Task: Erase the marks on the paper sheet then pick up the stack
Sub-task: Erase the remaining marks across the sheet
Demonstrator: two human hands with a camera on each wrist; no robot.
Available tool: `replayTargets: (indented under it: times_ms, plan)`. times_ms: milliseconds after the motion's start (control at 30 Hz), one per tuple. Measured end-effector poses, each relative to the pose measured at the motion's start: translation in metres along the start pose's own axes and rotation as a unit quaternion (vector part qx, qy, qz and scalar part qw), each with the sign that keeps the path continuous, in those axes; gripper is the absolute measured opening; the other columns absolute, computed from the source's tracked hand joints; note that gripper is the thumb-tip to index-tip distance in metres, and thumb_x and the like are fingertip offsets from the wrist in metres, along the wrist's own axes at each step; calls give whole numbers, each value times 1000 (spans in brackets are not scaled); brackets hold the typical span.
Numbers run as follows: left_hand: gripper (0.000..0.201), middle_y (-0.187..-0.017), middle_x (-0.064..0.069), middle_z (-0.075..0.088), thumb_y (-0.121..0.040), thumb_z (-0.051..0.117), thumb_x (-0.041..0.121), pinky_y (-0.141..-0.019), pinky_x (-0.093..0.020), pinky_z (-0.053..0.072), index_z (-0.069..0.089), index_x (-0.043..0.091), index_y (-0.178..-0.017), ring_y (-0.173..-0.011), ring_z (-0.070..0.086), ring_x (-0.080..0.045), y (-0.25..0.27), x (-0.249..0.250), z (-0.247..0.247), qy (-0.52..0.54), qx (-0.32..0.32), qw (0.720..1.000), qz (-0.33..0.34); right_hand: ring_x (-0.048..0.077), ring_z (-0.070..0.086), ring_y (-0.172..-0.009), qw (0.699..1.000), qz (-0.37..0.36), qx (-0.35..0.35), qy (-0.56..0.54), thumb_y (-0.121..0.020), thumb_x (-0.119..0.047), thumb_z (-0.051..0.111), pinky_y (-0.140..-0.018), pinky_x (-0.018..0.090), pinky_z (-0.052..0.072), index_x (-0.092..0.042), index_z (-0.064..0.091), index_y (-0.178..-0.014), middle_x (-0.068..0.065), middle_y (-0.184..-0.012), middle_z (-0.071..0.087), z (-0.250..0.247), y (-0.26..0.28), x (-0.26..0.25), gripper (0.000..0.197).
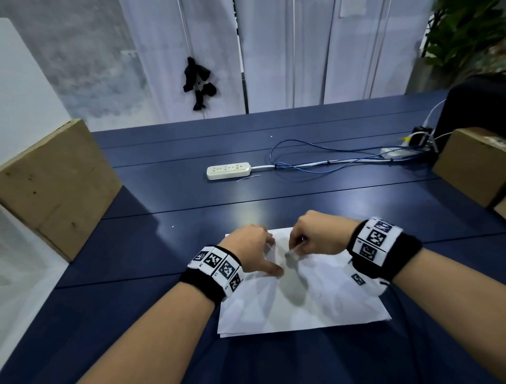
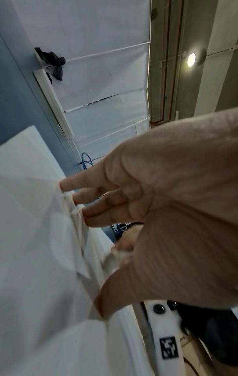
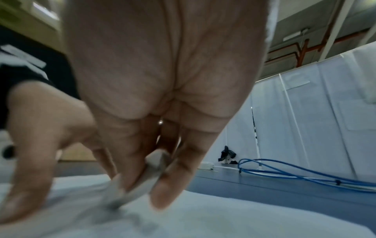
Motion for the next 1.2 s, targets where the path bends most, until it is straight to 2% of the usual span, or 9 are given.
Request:
replayTargets:
  times_ms: [167,367,500,600,700,767,900,1100,1200]
  plan:
    - [66,-96,4,61,-64,80,68,-77,-34,50,69,20,-108,-88,56,-20,0,1,-2,3,1,1000,-7,22,68,-88,997,45,65,10,-88,-44,66,-77,33,54,-20,77,-95,1,-89,76,-9,-19,10,27]
    - [72,-105,1,64,-64,80,69,-80,-33,51,68,18,-114,-95,58,-22,-2,0,-1,-3,-1,1000,-3,11,65,-76,999,-30,-41,-19,-85,-41,66,-63,19,49,-29,75,-98,-6,-81,74,3,7,-9,20]
    - [72,-101,3,64,-63,78,70,-82,-38,53,68,21,-115,-93,57,-20,1,1,-2,-1,0,1000,-3,19,67,-79,999,22,45,9,-87,-40,67,-72,29,53,-21,77,-92,1,-84,76,-6,-20,5,22]
    - [73,-106,3,64,-65,77,71,-82,-38,52,67,20,-117,-95,58,-20,5,0,-1,3,6,1000,-2,21,68,-82,996,44,77,-8,-86,-48,67,-76,34,56,-21,77,-92,0,-86,76,-3,-24,16,29]
    - [82,-117,4,62,-63,76,73,-89,-40,52,62,20,-125,-106,58,-20,7,-4,3,25,16,1000,-6,14,72,-70,999,-2,-2,-44,-87,-38,68,-73,26,55,-25,77,-98,-6,-81,75,2,-7,11,20]
    - [93,-126,4,56,-61,78,74,-95,-39,50,59,17,-131,-113,55,-19,8,-7,4,37,21,999,-13,10,71,-61,996,-20,-51,-68,-82,-50,68,-69,26,58,-27,76,-95,-8,-73,73,4,0,4,28]
    - [98,-139,6,42,-56,82,73,-107,-33,42,59,20,-135,-125,45,-15,16,-14,-2,38,-17,999,10,9,69,-59,999,19,-28,-31,-79,-60,70,-68,26,57,-24,75,-88,-2,-69,73,-1,-11,8,38]
    - [116,-147,9,37,-49,85,74,-115,-31,32,42,30,-148,-135,34,-15,28,-26,-1,28,-17,999,17,2,57,-54,995,67,69,-16,-90,-37,67,-50,16,40,-21,65,-90,-10,-75,63,-20,-24,13,17]
    - [118,-155,12,32,-53,87,68,-116,-26,29,36,24,-151,-140,35,-12,33,-31,1,60,-11,998,7,7,64,-56,997,32,45,-45,-88,-43,68,-57,22,50,-20,67,-85,-9,-72,67,-10,-12,12,23]
Point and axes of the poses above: each hand's wrist, its own y-axis away from the middle knuckle, its own z-axis out of the palm, x = y × z, the point moved 2 cm from there along -y, towards the middle knuckle
